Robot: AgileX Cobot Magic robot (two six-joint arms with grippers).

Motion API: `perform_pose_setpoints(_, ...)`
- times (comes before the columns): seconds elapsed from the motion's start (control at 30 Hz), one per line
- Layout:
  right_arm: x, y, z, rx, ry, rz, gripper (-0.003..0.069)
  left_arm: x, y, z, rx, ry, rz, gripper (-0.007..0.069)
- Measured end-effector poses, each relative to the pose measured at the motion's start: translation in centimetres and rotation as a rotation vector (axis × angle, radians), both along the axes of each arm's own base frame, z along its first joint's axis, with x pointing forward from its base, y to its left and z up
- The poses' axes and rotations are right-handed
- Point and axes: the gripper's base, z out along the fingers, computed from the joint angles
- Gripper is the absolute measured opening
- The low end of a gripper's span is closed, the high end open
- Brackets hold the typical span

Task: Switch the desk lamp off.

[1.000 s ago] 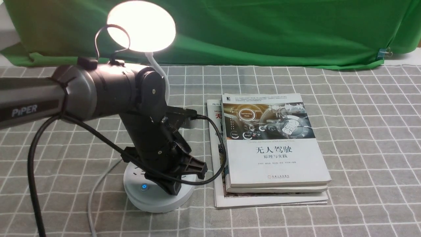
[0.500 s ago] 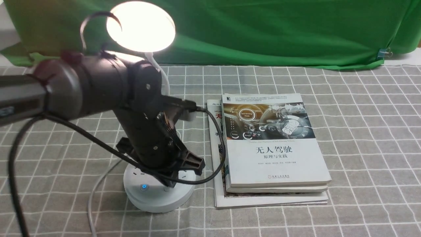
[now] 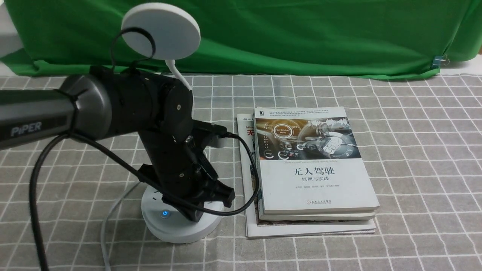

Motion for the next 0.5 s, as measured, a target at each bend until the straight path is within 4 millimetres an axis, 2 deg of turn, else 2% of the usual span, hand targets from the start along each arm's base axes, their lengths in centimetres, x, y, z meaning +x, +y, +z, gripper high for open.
perform_pose_setpoints(0.1, 0.0, 0.0, 0.0, 0.0, 0.0, 0.0, 0.0035, -1.1, 0.6, 3.0, -0.035, -0.062, 0.003, 0.0019)
perform_pose_setpoints(0.13, 0.0, 0.0, 0.0, 0.0, 0.0, 0.0, 0.0035, -1.2, 0.6, 3.2, -0.037, -0.066, 0.004, 0.0019)
perform_pose_setpoints(0.23, 0.0, 0.0, 0.0, 0.0, 0.0, 0.0, 0.0035, -3.4, 1.8, 5.4, -0.073, -0.135, 0.008, 0.0019)
perform_pose_setpoints(0.33, 0.0, 0.0, 0.0, 0.0, 0.0, 0.0, 0.0035, -6.1, 3.3, 6.6, -0.113, -0.219, 0.019, 0.0019)
perform_pose_setpoints(0.37, 0.0, 0.0, 0.0, 0.0, 0.0, 0.0, 0.0035, -6.3, 3.5, 6.4, -0.116, -0.228, 0.021, 0.0019)
perform_pose_setpoints(0.47, 0.0, 0.0, 0.0, 0.0, 0.0, 0.0, 0.0035, -9.8, 5.7, 7.3, -0.201, -0.442, 0.043, 0.0019)
perform_pose_setpoints(0.5, 0.0, 0.0, 0.0, 0.0, 0.0, 0.0, 0.0035, -9.9, 5.8, 7.3, -0.206, -0.455, 0.044, 0.0019)
